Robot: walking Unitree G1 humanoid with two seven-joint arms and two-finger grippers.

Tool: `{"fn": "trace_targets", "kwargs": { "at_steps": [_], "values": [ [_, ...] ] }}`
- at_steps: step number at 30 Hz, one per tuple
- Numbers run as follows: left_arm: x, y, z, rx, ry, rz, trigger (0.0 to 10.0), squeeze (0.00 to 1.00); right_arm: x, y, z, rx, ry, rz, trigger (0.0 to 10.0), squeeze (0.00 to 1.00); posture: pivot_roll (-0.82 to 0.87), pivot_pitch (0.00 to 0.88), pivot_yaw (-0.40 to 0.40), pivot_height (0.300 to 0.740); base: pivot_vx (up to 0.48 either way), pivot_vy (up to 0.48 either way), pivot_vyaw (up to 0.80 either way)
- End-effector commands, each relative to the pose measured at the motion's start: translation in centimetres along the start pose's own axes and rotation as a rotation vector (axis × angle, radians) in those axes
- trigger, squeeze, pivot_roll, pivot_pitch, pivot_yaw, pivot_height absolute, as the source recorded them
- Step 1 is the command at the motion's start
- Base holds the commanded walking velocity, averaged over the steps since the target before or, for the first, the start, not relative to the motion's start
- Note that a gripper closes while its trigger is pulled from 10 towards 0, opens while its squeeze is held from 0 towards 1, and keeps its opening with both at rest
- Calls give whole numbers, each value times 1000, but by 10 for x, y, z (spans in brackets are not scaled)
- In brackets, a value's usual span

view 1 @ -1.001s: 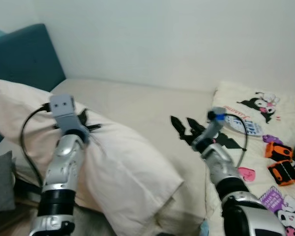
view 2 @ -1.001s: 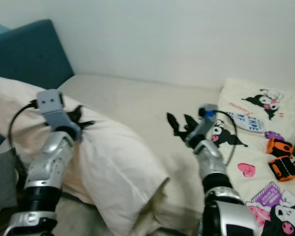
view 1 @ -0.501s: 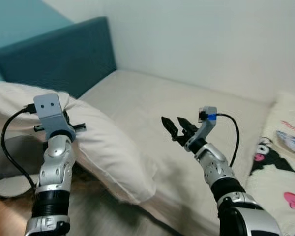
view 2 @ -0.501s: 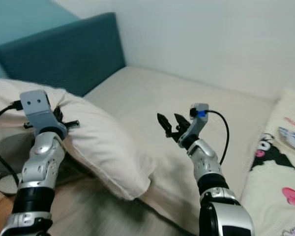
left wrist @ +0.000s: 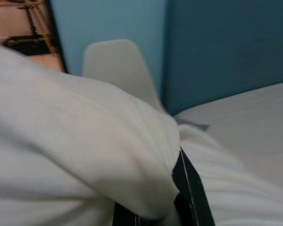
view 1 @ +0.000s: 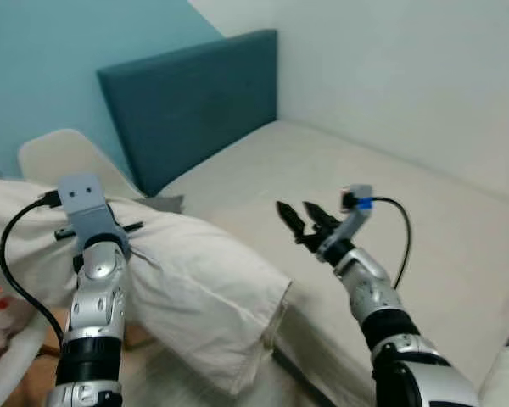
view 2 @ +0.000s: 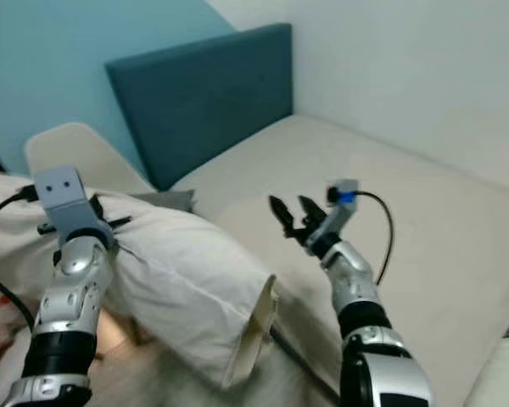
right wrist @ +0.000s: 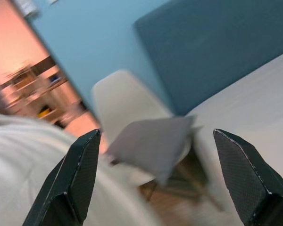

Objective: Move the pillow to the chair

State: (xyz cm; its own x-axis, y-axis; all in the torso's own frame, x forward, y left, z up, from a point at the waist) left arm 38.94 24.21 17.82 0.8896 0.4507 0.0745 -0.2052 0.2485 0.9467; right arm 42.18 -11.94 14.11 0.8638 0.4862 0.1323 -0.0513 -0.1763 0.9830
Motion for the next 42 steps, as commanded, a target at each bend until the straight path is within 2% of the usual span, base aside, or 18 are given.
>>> {"fn": "trace_targets", "kwargs": {
  "at_steps": [1, 9, 18, 26, 42],
  "values": [
    [0, 26, 5, 8, -17, 97, 10000, 0, 0, 0, -1, 16, 8, 4, 10000, 0, -113, 20, 54, 711, 0, 0, 794],
    [-1, 26, 9, 17, -25, 98, 10000, 0, 0, 1, -3, 18, 19, 10, 10000, 0, -115, 26, 53, 711, 0, 0, 794],
    [-4, 24, 21, -1, -99, 88, 10000, 0, 1, 3, -5, 18, 32, 17, 10000, 0, -115, 25, 52, 711, 0, 0, 794],
    [-12, 13, 46, -11, -221, 42, 10000, 0, 3, 5, -11, 14, 56, 23, 10000, 0, -117, 24, 50, 711, 0, -253, 794],
    [-9, 14, 38, -32, -183, 40, 10000, 0, 3, 4, -16, 4, 83, 17, 10000, 0, -119, 23, 47, 711, 0, -30, 794]
  ]
}}
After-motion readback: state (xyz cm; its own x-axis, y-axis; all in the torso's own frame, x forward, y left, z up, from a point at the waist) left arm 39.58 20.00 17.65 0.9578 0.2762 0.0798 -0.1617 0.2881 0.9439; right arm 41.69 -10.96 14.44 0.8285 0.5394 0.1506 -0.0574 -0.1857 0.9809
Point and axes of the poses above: a point about 5 cm out from each wrist's last joint towards the gripper, its own x axis pointing out of the wrist towards the gripper, its own y axis along the axis of the wrist's last joint, z = x × y, the point moved 6 cm from there along x, pointing out of the wrist towards the gripper, and after that the axes turned 13 degrees about -x, right-handed, at the moved point
